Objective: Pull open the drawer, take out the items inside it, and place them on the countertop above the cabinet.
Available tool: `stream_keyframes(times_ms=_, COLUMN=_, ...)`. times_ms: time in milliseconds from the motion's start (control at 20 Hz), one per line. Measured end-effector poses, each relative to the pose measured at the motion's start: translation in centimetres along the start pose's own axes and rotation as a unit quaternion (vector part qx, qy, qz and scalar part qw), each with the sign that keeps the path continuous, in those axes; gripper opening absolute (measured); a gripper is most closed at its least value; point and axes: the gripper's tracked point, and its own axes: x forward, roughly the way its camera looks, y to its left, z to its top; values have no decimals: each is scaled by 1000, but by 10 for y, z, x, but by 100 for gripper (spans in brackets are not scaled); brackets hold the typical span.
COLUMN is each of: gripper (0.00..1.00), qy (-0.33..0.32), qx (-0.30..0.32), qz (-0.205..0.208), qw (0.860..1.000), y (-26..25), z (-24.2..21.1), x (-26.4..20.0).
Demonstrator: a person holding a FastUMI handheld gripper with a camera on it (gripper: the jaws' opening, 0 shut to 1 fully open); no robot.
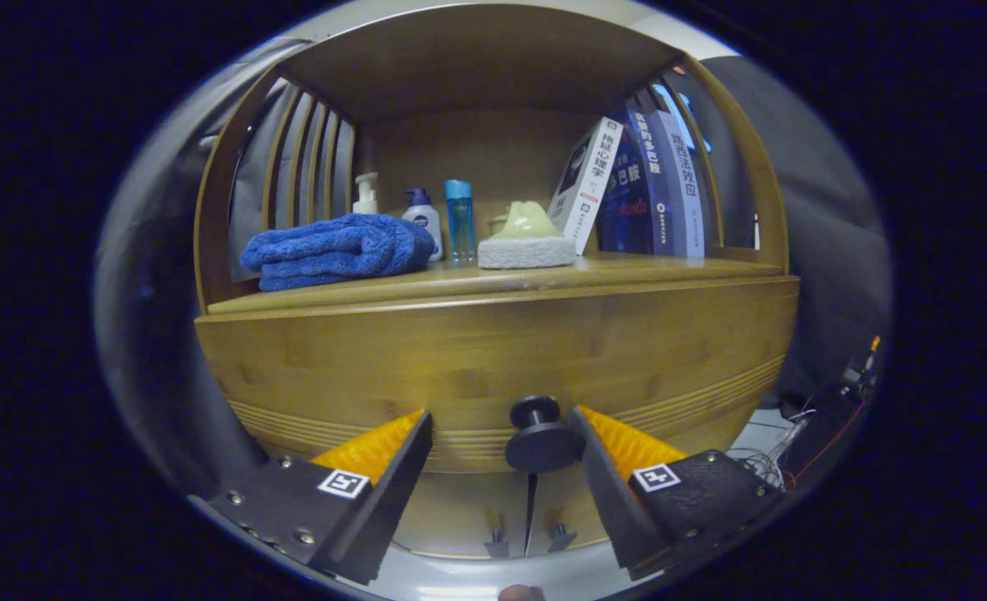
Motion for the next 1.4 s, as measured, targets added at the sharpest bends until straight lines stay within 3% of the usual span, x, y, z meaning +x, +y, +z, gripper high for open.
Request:
stream_keyframes(times_ms=150, gripper=99, qy=3, qx=-6, qz=4, qw=1000, y=-1, z=-1, x=-1)
stream_keyframes(times_ms=350, gripper=99, qy=14, qx=-8, qz=-21, qw=1000, y=-9, z=-2, x=-21)
stream_keyframes(times_ms=900, gripper=99, qy=-8, qx=7, qz=-23, qw=1000, y=-8, z=17, x=-168)
stream_keyframes(times_ms=1150, gripper=99, qy=-39, qx=-5, qz=-6, qw=999, y=-4, z=47, x=-233)
stream_keyframes(times_ms=1400, gripper=99, qy=-92, qx=-1, qz=19, qw=996, y=9, z=109, x=-273)
